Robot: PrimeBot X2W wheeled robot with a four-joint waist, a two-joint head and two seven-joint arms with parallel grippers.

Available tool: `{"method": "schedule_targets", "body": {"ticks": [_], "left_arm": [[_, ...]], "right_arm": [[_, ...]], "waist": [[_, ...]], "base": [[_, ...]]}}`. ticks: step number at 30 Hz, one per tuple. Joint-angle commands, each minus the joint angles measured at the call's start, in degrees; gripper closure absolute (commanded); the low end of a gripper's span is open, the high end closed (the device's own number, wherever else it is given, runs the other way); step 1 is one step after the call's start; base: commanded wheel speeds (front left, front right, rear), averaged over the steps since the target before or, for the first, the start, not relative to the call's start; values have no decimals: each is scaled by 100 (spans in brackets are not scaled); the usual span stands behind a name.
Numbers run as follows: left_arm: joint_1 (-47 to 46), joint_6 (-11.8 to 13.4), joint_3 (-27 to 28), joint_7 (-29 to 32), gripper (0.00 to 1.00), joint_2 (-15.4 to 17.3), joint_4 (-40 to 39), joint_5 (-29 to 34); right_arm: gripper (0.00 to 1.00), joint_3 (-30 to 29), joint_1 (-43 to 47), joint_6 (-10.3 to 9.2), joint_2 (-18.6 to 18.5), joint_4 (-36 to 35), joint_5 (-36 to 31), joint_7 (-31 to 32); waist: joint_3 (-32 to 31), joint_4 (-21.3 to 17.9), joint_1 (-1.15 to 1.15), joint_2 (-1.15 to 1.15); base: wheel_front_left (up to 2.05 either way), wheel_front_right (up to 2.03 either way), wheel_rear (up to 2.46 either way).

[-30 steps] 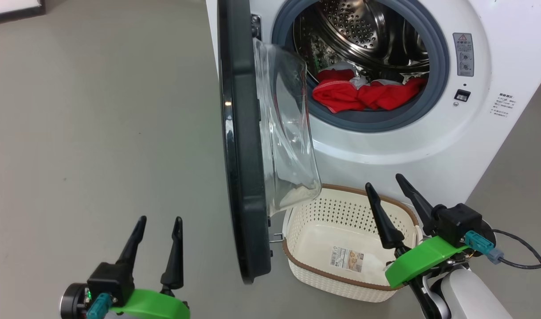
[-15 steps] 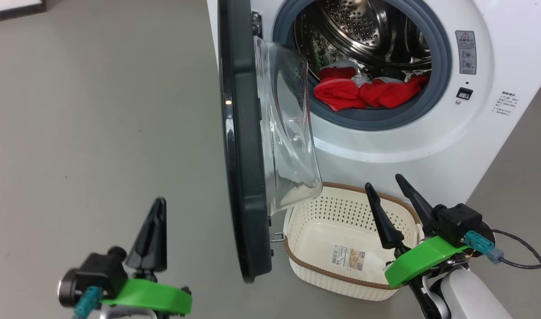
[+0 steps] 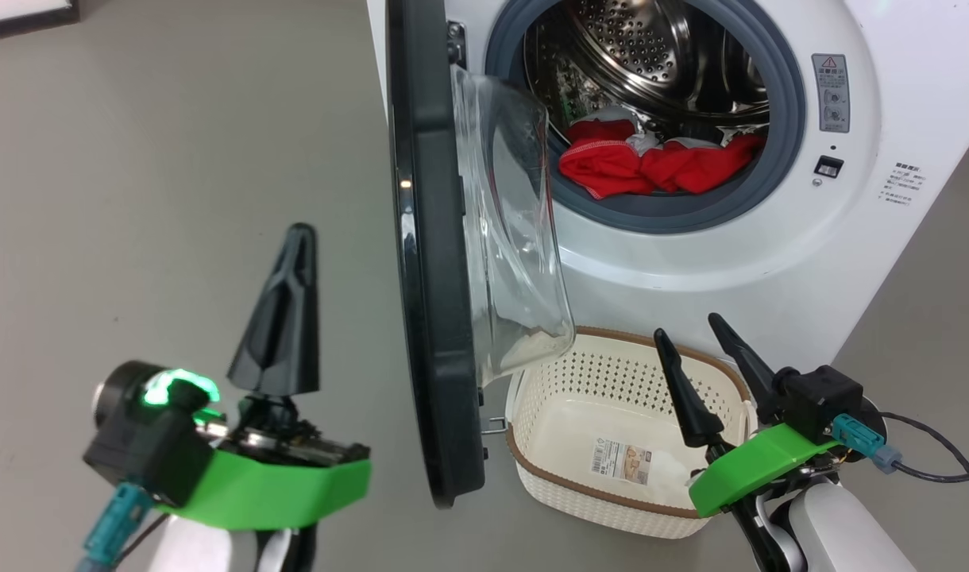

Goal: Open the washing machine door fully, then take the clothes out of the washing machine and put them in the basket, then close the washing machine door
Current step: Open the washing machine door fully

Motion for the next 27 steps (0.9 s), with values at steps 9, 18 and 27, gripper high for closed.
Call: {"method": "schedule_targets", "body": {"ticks": [9,18,27], "left_arm": [[-288,-142,-753,-3,100,19,-135,-184],[-201,-101,-1552,426,100,16,203,-440],[-162,-10,-1836,781,100,18,686,-486]], "right_arm": [[0,62,-2,36,29,-149,68,-37],[0,-15,17,36,29,-169,57,-37],[0,-14,53,36,29,-162,87,-37]], "waist": [[3,-19,0,0],[43,-20,0,0],[57,-13,0,0]], "base": [[0,0,0],[0,0,0],[0,0,0]]}}
